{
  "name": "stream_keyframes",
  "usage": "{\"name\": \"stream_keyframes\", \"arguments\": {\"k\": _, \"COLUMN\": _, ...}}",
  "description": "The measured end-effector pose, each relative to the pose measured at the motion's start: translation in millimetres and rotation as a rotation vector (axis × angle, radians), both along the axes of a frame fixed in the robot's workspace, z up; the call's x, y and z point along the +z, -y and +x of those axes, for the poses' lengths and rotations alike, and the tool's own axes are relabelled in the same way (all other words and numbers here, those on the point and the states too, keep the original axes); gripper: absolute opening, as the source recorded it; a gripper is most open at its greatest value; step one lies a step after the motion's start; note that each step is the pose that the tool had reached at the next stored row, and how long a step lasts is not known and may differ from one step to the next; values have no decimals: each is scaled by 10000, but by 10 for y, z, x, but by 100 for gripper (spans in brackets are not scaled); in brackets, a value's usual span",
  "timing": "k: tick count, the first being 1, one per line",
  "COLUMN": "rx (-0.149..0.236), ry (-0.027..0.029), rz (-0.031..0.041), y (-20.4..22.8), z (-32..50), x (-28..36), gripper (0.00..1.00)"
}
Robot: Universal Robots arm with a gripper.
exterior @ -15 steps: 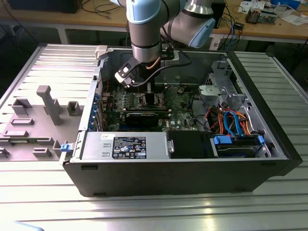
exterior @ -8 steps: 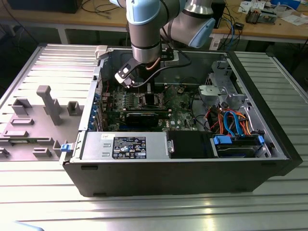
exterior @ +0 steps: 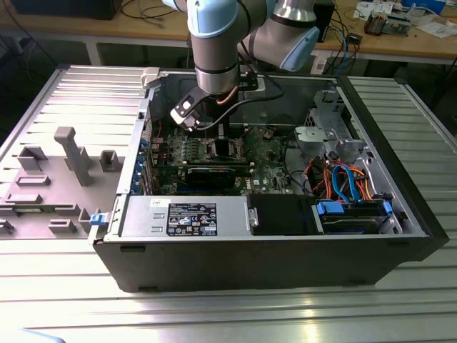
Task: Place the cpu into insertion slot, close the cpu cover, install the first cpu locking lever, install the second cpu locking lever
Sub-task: 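Place the cpu into insertion slot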
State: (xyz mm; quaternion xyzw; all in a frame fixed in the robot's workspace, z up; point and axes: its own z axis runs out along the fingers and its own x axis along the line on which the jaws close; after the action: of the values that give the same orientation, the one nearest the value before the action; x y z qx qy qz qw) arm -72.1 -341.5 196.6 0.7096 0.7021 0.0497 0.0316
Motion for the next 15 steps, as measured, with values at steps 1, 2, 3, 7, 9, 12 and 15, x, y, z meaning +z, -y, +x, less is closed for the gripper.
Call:
{"name": "stream_keyframes", "arguments": {"k": 1, "rx": 1, "ry": -1, "rz": -1, "y": 0, "z": 0, "x": 0, "gripper": 62}}
{"name": "stream_keyframes", "arguments": {"k": 2, "rx": 0, "ry": 0, "rz": -1, "y": 0, "z": 0, "x": 0, "gripper": 62}}
{"name": "stream_keyframes", "arguments": {"k": 3, "rx": 1, "ry": 0, "rz": 0, "y": 0, "z": 0, "x": 0, "gripper": 62}}
{"name": "stream_keyframes", "arguments": {"k": 7, "rx": -17, "ry": -2, "rz": -1, "y": 0, "z": 5, "x": 0, "gripper": 55}}
{"name": "stream_keyframes", "arguments": {"k": 9, "rx": -30, "ry": -1, "rz": 0, "y": 0, "z": 8, "x": 0, "gripper": 55}}
{"name": "stream_keyframes", "arguments": {"k": 12, "rx": -67, "ry": -2, "rz": -1, "y": 0, "z": 12, "x": 0, "gripper": 55}}
{"name": "stream_keyframes", "arguments": {"k": 15, "rx": -102, "ry": -3, "rz": -1, "y": -2, "z": 16, "x": -2, "gripper": 55}}
